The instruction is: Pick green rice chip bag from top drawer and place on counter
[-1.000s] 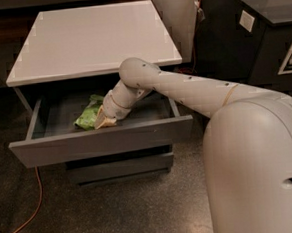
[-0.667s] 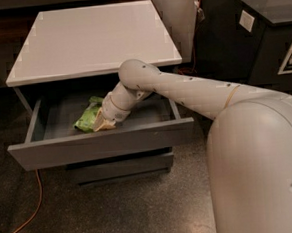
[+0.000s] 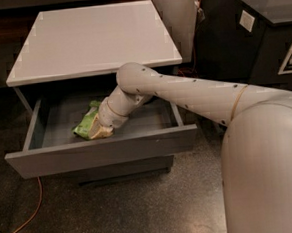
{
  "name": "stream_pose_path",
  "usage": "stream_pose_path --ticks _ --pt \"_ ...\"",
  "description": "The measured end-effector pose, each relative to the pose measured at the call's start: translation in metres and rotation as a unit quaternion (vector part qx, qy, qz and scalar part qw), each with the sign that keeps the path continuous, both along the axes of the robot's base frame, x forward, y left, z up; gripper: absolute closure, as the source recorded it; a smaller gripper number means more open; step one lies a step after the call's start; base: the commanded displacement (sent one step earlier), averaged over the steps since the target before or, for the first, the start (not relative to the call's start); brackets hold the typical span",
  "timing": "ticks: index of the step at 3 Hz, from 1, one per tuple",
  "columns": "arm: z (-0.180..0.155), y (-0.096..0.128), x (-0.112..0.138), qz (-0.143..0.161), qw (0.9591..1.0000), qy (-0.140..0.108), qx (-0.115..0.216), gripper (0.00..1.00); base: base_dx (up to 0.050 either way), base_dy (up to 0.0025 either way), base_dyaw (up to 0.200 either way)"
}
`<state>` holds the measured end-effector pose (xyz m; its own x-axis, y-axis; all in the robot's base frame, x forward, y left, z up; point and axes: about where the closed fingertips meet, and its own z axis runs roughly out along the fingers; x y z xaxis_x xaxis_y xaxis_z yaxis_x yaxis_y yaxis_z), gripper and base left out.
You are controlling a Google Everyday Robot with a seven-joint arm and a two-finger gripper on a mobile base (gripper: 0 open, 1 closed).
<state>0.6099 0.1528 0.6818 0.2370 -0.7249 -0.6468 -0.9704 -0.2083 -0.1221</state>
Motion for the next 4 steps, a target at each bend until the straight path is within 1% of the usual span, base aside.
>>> stream_pose_path --ticks 1,2,3,4 --pt "0.006 -0.003 0.012 0.032 0.9988 -0.03 -0.023 0.78 0.0 0.0 0.0" --pt "0.013 -0.006 0.033 0.073 0.9944 -0.06 -0.047 0.47 0.0 0.0 0.0" --pt "0.02 -0.001 0.052 0.129 0.9836 -0.098 -0.08 0.15 0.0 0.0 0.0" --pt "0.019 0.008 0.06 0.173 0.974 -0.106 -0.101 0.0 0.0 0.0 0.0"
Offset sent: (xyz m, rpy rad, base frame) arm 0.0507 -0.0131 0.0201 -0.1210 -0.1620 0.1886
